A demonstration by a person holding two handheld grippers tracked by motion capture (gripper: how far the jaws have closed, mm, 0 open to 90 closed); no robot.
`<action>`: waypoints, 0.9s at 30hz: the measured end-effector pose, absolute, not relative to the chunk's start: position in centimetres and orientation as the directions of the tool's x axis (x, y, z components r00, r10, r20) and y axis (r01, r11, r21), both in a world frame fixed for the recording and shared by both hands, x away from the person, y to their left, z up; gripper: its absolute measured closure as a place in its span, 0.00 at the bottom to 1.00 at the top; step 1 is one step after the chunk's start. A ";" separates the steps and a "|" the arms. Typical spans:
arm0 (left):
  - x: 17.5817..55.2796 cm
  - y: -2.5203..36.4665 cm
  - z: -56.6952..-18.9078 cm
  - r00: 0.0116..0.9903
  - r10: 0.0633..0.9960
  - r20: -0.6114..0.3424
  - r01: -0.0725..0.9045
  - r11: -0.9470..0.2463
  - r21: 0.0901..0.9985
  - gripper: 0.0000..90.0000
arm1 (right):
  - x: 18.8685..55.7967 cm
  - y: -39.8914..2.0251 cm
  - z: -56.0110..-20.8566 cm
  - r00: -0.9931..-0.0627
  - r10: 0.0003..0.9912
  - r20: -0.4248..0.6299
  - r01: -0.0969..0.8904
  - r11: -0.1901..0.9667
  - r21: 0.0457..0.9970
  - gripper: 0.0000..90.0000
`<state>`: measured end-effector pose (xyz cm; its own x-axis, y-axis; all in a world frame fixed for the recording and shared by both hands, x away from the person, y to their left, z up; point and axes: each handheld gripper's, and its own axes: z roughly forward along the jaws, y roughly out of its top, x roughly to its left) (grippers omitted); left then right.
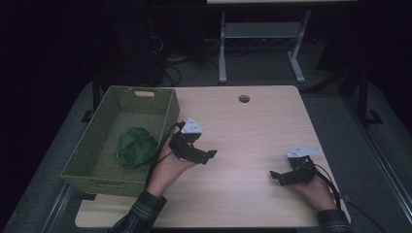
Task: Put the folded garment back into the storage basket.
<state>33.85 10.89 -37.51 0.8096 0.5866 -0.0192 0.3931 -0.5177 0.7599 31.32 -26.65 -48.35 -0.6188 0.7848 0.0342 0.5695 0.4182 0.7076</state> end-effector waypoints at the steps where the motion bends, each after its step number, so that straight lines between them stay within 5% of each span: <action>1: 33.8 10.8 -37.9 0.808 0.589 -0.019 0.396 -0.518 0.758 0.17 | 31.3 -26.6 -48.3 -0.619 0.785 0.035 0.570 0.418 0.707 0.03; 27: 33.3 10.6 -47.0 0.798 0.602 0.032 0.410 -0.581 0.703 0.16 | 31.3 -26.7 -48.4 -0.619 0.785 0.033 0.569 0.419 0.707 0.03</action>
